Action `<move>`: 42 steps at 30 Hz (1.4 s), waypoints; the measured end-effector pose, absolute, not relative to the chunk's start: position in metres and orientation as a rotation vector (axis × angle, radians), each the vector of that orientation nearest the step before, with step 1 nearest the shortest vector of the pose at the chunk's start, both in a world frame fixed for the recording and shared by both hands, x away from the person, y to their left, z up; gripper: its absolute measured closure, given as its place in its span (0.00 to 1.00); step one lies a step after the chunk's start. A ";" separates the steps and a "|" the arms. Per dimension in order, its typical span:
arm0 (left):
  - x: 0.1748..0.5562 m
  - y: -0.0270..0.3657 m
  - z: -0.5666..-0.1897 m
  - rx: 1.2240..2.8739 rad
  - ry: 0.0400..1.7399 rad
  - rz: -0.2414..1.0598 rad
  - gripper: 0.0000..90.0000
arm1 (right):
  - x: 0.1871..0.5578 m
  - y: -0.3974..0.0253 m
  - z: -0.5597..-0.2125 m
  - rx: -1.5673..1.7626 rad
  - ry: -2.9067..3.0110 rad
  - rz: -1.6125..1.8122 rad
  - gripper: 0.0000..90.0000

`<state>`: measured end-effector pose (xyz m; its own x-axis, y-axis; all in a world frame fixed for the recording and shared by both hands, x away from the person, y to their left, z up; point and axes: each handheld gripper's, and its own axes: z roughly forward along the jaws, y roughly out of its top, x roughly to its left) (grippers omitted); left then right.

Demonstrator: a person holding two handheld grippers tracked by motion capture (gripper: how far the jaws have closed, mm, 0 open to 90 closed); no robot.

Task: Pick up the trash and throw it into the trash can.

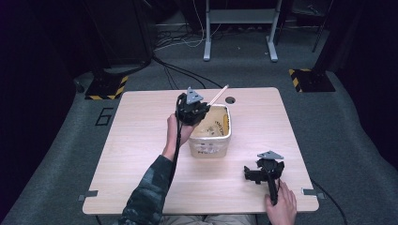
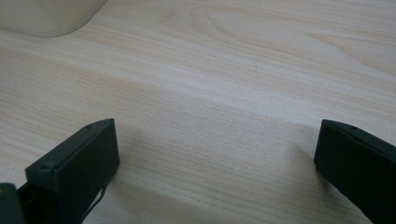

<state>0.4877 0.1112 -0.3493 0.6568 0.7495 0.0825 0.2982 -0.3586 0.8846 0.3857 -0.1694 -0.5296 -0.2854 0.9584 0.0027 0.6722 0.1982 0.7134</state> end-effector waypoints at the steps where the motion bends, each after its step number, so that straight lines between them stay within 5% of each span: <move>1: 0.489 0.109 -0.350 1.939 0.821 0.601 0.88 | 0.386 -0.169 -0.530 1.518 2.033 0.855 0.00; 28: 0.519 0.080 -0.371 2.011 0.864 0.514 0.88 | 0.386 -0.169 -0.530 1.523 2.024 0.857 0.00; 29: 0.520 0.080 -0.372 2.027 0.874 0.506 0.86 | 0.386 -0.169 -0.530 1.524 2.026 0.861 0.00; 34: 0.521 0.083 -0.373 2.049 0.926 0.481 0.45 | 0.386 -0.169 -0.530 1.529 2.024 0.861 0.00; 42: 0.512 0.097 -0.369 2.054 0.933 0.468 0.24 | 0.386 -0.169 -0.530 1.529 2.022 0.860 0.00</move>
<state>0.5123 0.0974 -0.3685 0.6574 0.7535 0.0011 0.4519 -0.3955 0.7996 0.3857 -0.1686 -0.5297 -0.2764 0.9610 0.0095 0.6732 0.1866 0.7155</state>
